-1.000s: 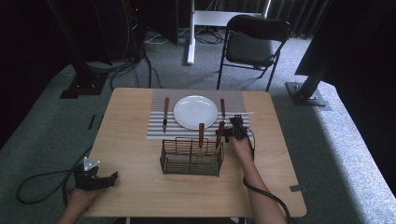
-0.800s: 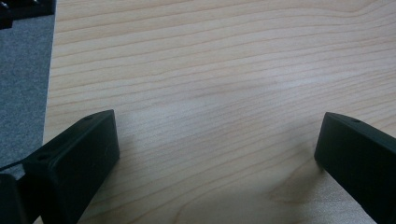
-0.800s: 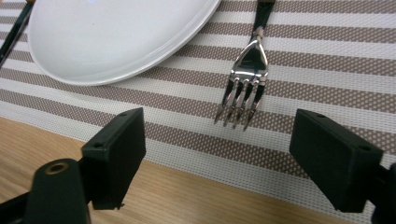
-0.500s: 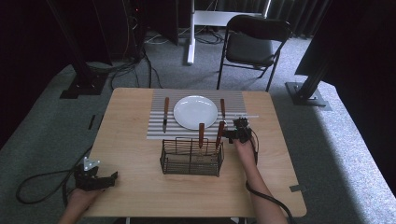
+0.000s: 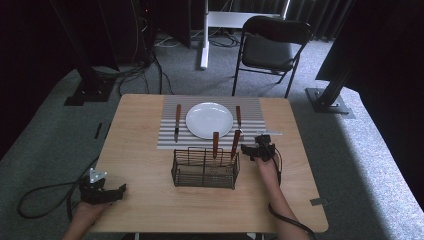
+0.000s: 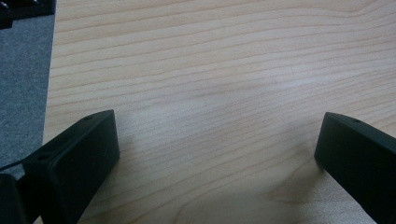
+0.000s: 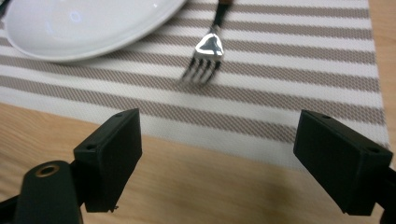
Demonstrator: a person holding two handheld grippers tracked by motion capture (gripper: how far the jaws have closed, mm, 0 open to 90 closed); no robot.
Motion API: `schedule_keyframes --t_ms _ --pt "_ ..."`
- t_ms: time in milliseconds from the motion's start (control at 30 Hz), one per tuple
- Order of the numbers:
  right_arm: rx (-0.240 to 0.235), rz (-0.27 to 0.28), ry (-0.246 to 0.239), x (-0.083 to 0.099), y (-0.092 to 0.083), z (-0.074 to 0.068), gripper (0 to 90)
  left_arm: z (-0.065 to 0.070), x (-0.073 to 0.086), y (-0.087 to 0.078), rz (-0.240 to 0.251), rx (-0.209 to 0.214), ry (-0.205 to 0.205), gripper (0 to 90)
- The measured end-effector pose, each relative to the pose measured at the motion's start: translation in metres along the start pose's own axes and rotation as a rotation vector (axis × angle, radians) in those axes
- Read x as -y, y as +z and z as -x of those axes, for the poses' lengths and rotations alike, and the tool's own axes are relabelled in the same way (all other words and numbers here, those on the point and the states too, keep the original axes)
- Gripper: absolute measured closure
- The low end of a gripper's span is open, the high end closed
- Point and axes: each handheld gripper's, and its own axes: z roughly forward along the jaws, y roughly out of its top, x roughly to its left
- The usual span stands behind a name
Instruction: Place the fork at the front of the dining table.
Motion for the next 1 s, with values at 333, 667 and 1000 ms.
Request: schedule_keyframes --t_ms 333,667,1000 --pt "0.001 0.028 0.019 0.016 -0.009 0.009 13.7 0.0 0.0 0.0 -0.001 0.0 0.001 0.0" --pt "0.037 0.053 -0.009 0.033 -0.023 0.014 13.1 0.0 0.0 0.0 0.0 0.0 0.0 0.0" --pt "0.041 0.119 -0.028 0.05 -0.042 0.021 12.9 0.0 0.0 0.0 0.0 0.0 0.0 0.0"
